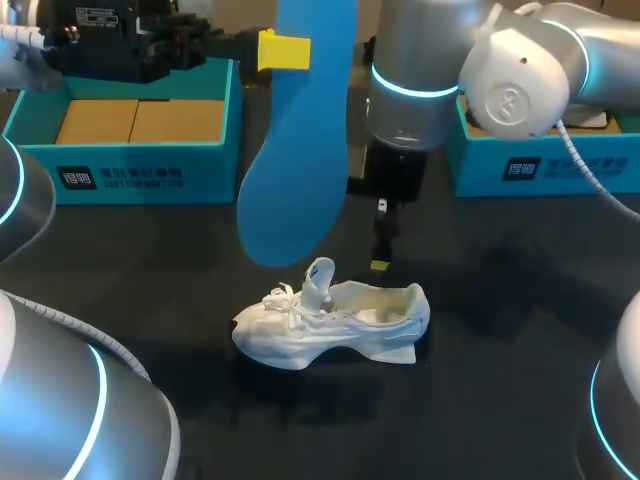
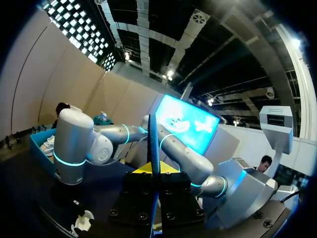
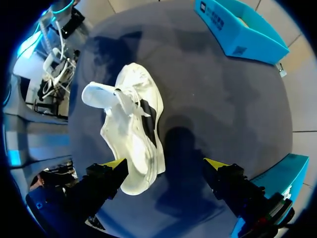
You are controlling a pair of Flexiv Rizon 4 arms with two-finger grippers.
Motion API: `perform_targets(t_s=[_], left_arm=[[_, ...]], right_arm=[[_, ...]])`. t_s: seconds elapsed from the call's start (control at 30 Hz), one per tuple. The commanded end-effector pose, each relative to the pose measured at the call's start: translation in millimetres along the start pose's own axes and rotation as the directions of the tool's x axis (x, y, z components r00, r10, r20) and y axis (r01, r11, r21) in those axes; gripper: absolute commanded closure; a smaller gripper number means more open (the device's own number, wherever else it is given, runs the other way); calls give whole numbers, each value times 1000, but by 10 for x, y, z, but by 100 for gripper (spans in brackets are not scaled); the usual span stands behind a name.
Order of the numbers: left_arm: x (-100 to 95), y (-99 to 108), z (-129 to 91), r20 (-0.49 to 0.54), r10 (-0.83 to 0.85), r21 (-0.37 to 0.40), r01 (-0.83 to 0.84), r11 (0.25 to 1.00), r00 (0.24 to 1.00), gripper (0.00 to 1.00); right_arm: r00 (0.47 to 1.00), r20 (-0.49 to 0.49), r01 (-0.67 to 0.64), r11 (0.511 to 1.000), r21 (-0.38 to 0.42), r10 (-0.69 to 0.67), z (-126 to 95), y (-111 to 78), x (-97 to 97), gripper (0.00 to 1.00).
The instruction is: Take the shoe out of the shoebox, open the shoe tongue, remove and reinsert the insole, then place the shoe into the shoebox
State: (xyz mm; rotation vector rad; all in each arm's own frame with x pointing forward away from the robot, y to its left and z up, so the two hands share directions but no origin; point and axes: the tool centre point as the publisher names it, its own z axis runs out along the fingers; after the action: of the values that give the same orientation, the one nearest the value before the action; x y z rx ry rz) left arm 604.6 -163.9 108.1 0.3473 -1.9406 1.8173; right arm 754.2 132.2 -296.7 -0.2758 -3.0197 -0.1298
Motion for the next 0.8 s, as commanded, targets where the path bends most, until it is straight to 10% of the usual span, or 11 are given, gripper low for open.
perform_targets(t_s=[0.03, 0.8], left_arm=[[-15, -2, 13, -1, 0, -2, 0, 1000, 1000, 100], [-15, -2, 13, -1, 0, -2, 0, 1000, 1000, 100]], right_arm=[[1000, -1, -20, 1000, 7, 20, 82, 87, 0, 0], [1000, -21, -1, 1000, 28, 2, 476, 239, 215, 0]])
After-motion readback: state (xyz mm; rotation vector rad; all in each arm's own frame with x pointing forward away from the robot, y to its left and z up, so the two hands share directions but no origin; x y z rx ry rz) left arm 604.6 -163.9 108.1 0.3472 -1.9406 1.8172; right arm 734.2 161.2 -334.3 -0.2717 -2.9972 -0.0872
